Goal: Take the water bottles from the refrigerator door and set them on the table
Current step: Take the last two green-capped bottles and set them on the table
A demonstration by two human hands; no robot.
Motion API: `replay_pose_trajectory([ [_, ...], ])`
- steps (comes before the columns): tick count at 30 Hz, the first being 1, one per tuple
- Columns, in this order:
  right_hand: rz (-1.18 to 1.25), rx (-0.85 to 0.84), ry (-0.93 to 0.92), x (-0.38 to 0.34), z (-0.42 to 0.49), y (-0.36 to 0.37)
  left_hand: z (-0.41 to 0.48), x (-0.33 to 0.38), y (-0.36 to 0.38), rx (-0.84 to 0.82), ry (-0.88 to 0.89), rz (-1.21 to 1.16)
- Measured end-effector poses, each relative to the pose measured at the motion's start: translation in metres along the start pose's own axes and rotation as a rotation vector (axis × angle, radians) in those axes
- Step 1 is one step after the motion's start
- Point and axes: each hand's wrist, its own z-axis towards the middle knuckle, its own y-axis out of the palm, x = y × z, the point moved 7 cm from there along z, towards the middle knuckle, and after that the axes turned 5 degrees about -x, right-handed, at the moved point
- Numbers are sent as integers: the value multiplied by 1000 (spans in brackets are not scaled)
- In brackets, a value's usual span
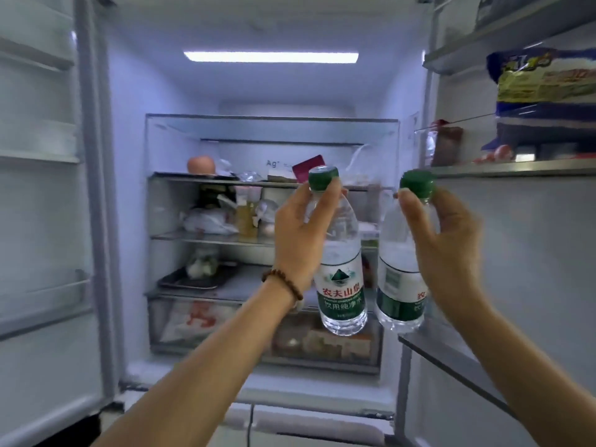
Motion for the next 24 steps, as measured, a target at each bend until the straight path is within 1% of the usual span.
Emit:
replay_pose_trajectory([
  [4,253,-166,52,-15,-27,105,-20,34,-104,84,-8,249],
  [9,503,-401,68,-78,-79,248,-61,93,-251,286,-70,410],
  [14,712,-555,105,-168,-142,383,-115,172,-407,488,-99,558],
  [16,790,-601,146,-207,-168,435,-136,209,-465,537,-119,639],
  [21,970,-732,234,-298,-231,559,-185,295,-585,650,-167,794],
  [24,1075,-818,237,-344,-266,624,-208,334,-647,713,-205,901],
])
